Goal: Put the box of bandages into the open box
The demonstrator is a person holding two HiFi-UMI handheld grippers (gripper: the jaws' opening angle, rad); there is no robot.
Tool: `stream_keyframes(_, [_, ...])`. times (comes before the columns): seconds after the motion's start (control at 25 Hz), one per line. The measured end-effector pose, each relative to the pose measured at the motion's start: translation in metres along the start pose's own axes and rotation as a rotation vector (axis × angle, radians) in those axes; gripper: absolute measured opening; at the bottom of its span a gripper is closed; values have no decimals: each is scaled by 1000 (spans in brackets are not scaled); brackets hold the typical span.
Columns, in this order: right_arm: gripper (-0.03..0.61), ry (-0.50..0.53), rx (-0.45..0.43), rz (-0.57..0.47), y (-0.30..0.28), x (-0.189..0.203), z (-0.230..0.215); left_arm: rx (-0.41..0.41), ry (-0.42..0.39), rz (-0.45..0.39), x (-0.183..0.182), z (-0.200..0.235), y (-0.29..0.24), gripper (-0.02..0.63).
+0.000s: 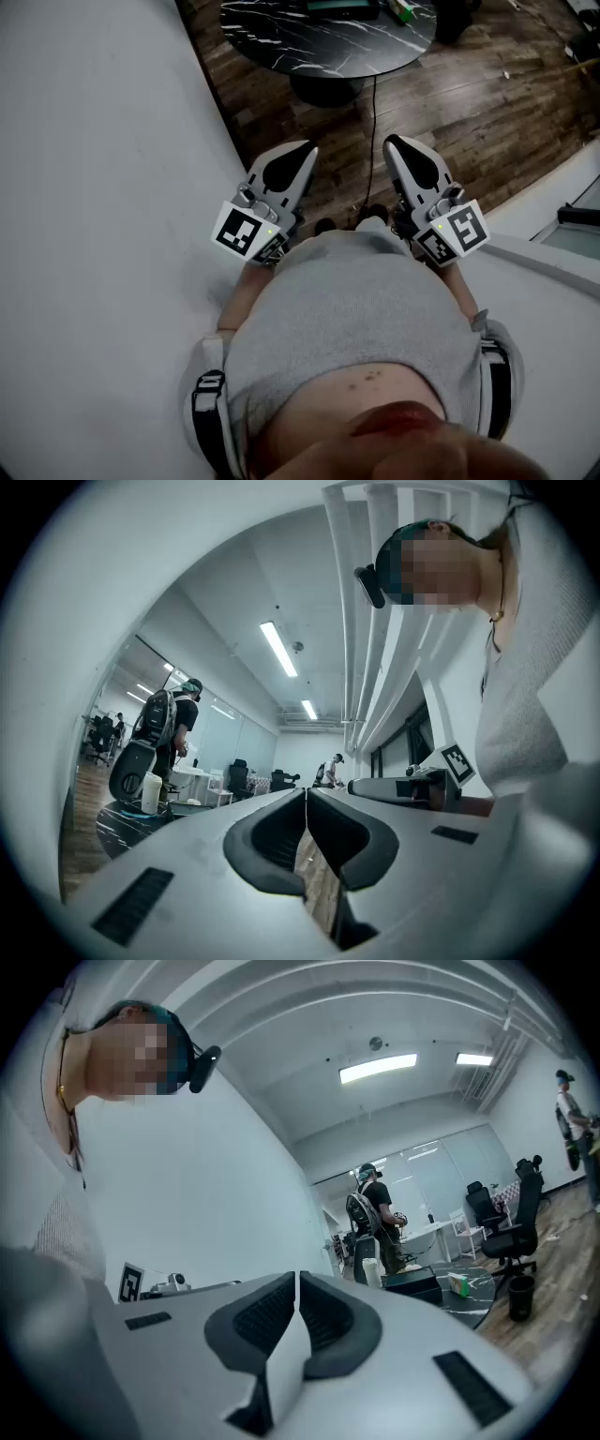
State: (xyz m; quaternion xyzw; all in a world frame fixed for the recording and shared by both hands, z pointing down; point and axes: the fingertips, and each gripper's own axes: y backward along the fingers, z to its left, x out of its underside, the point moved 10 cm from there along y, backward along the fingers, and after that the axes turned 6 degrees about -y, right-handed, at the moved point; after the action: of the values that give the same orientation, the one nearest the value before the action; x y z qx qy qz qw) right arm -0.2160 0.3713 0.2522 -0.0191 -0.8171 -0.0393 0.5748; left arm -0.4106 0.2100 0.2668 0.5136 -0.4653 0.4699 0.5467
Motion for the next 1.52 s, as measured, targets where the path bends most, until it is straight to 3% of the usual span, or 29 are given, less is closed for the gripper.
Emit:
stream_keyframes(0.56, [75,73,64,54,-6,11,25,-16,-14,-38,0,20,13,12])
stream_keyframes(0.84, [75,117,86,21,-2,9,32,-41,30,-8,10,23,17,12])
stream_keyframes(1.08, [75,110,79,5,-8,10,33,-8,13,-23,5,14,8,12])
stream_keyframes(1.52, [75,111,82,20,-30,0,-21,-69,112,-7,33,46,-16,12])
